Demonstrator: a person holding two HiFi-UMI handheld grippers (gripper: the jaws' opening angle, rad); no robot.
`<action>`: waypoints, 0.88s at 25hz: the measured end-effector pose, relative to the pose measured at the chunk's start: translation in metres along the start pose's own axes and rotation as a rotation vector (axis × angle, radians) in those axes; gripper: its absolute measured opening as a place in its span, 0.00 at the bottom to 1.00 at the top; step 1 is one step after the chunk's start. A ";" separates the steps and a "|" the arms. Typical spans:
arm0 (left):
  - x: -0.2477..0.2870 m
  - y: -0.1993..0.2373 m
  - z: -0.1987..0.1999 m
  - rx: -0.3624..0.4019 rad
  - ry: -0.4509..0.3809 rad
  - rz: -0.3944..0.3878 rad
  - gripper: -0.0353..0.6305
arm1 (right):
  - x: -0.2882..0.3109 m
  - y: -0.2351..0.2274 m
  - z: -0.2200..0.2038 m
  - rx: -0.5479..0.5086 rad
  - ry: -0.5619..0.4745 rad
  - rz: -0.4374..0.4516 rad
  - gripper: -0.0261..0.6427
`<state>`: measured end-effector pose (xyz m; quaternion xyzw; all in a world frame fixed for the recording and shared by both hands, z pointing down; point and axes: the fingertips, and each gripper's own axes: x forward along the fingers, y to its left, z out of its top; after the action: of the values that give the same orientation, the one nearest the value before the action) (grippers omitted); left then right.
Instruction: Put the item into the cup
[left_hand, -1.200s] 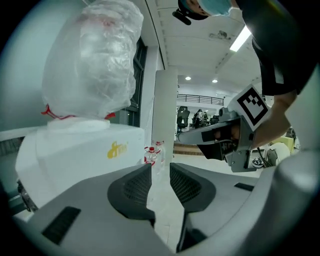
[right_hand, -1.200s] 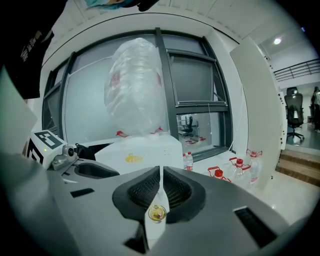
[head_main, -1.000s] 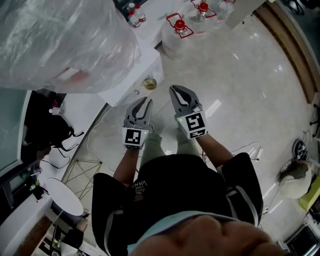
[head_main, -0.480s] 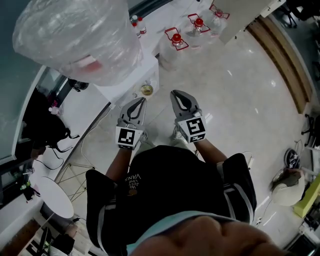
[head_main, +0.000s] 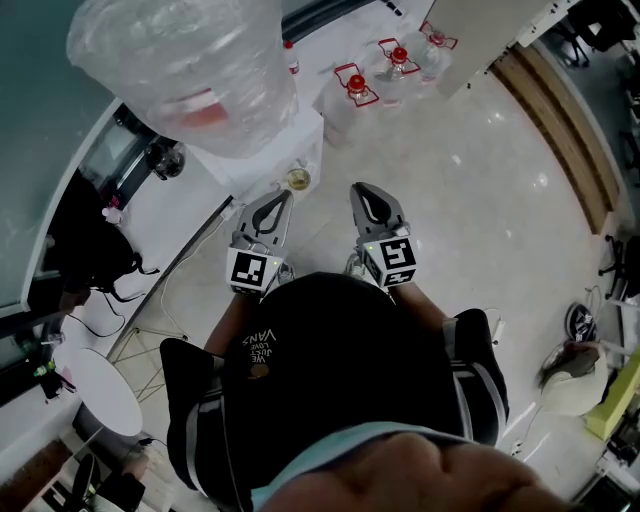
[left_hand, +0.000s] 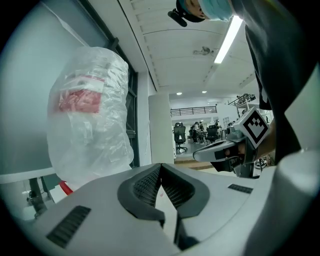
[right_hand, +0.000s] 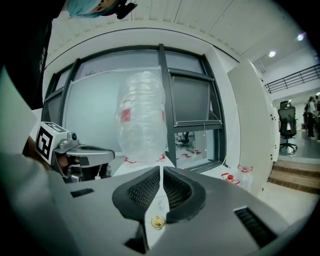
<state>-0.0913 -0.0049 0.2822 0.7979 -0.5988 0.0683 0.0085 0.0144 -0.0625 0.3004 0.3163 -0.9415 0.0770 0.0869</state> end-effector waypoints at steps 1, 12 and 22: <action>-0.004 0.001 0.001 0.000 0.001 0.000 0.08 | -0.003 0.001 0.001 0.001 -0.003 -0.007 0.12; -0.042 0.014 0.004 -0.010 0.003 0.041 0.08 | -0.030 0.006 -0.004 0.041 0.001 -0.082 0.12; -0.059 0.012 -0.003 -0.013 0.026 0.047 0.08 | -0.039 0.008 -0.009 0.071 0.008 -0.113 0.11</action>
<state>-0.1195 0.0481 0.2779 0.7827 -0.6175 0.0749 0.0201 0.0414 -0.0321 0.3007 0.3717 -0.9184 0.1065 0.0835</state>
